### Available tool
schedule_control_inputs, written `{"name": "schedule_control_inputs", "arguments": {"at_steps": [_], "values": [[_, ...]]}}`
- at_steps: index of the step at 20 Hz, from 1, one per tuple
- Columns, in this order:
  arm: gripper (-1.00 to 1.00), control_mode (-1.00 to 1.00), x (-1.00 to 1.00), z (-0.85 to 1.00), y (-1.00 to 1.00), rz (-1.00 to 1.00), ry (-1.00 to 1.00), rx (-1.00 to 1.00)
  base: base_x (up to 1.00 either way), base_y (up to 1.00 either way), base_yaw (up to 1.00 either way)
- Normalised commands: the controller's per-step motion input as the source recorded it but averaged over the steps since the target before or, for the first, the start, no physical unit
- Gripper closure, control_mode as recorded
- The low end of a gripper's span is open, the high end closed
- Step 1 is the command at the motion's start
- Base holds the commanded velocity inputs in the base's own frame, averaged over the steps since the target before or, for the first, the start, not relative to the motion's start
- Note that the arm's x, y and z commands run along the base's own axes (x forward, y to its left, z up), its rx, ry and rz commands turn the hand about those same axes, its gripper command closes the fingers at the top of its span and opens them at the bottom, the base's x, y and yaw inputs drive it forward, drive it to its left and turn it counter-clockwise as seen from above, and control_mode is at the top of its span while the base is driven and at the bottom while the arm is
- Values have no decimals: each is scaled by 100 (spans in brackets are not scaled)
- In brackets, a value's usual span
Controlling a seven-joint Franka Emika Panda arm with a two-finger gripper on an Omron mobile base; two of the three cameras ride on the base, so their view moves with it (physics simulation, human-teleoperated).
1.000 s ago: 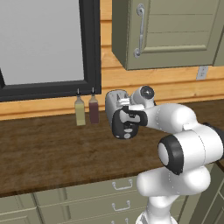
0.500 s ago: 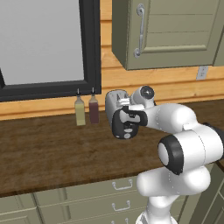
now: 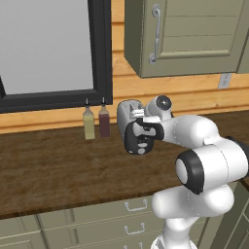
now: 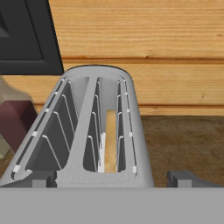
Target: Start the toaster. Once the lever pops up, take the bread to the plate on the dining counter.
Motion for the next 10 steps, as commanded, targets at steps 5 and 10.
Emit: {"name": "schedule_control_inputs", "arguments": {"at_steps": [5, 10], "values": [[-100, -100, 0, 0, 0, 0, 0, 0, 0, 0, 0], [-100, -100, 0, 0, 0, 0, 0, 0, 0, 0, 0]]}}
